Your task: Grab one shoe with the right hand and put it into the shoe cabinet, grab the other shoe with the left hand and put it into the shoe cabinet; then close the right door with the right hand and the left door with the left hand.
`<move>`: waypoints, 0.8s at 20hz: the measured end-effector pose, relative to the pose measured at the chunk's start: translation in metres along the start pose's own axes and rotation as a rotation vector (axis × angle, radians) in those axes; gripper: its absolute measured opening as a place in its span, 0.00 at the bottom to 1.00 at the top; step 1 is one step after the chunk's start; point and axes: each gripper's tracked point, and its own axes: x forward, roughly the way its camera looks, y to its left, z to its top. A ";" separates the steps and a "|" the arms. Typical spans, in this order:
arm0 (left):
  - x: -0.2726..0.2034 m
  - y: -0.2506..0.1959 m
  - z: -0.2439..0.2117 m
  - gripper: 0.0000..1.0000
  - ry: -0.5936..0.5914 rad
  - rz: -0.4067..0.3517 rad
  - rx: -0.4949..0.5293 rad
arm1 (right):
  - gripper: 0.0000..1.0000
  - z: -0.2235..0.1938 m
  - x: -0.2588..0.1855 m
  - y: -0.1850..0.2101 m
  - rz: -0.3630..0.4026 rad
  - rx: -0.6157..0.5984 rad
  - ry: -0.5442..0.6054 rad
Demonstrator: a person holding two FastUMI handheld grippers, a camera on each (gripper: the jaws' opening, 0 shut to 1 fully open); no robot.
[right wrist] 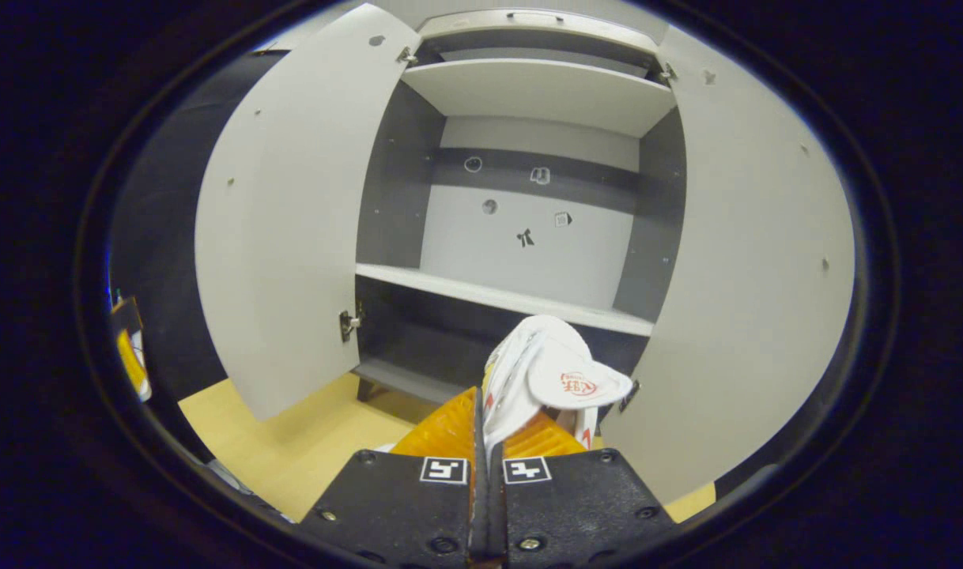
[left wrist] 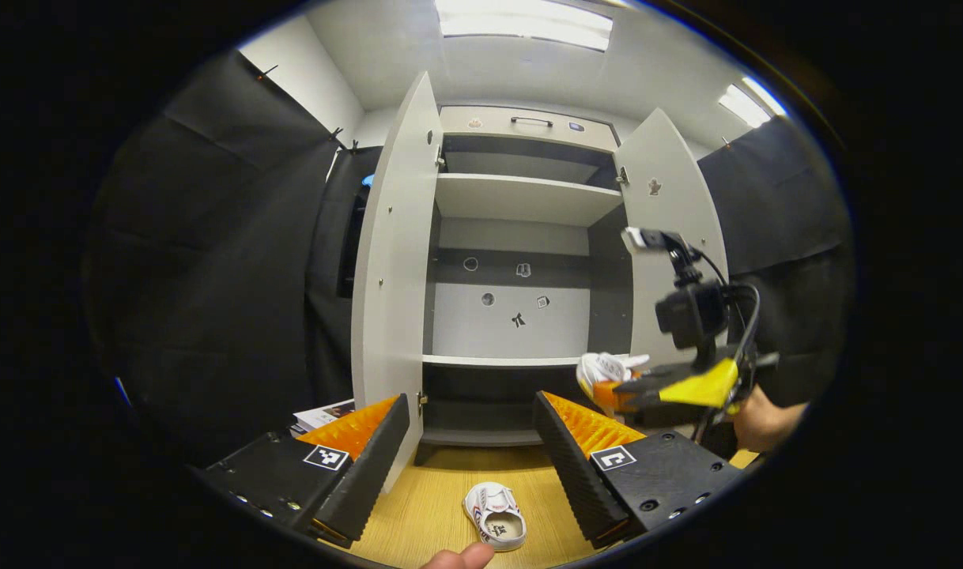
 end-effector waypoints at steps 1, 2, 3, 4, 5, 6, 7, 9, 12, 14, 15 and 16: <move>-0.002 0.001 -0.001 0.95 0.001 0.000 0.004 | 0.04 0.018 0.009 -0.006 0.002 -0.006 -0.004; -0.002 0.000 -0.001 0.95 0.000 0.001 0.008 | 0.04 0.033 0.021 -0.011 -0.003 -0.014 0.002; -0.004 0.001 -0.001 0.95 -0.002 0.002 0.015 | 0.01 0.047 0.033 -0.019 -0.011 -0.015 0.014; -0.005 0.003 0.000 0.95 -0.005 0.006 0.021 | 0.04 0.058 0.049 -0.026 -0.025 -0.004 0.024; -0.006 0.005 0.000 0.95 -0.004 0.008 0.025 | 0.04 0.067 0.065 -0.034 -0.035 -0.008 0.041; -0.007 0.006 -0.001 0.95 -0.001 0.007 0.029 | 0.04 0.073 0.084 -0.041 -0.046 -0.014 0.066; -0.007 0.007 -0.001 0.95 0.001 0.009 0.031 | 0.04 0.080 0.100 -0.047 -0.055 -0.024 0.086; -0.009 0.014 -0.001 0.95 -0.001 0.024 0.036 | 0.04 0.091 0.135 -0.062 -0.079 -0.047 0.116; -0.011 0.026 -0.005 0.95 0.013 0.057 0.038 | 0.04 0.090 0.185 -0.077 -0.111 -0.073 0.183; -0.009 0.037 -0.009 0.95 0.030 0.081 0.044 | 0.04 0.084 0.210 -0.083 -0.113 -0.054 0.235; -0.008 0.042 -0.011 0.95 0.038 0.093 0.048 | 0.04 0.082 0.219 -0.086 -0.116 -0.026 0.254; -0.008 0.048 -0.013 0.95 0.042 0.106 0.049 | 0.03 0.081 0.226 -0.088 -0.121 -0.001 0.273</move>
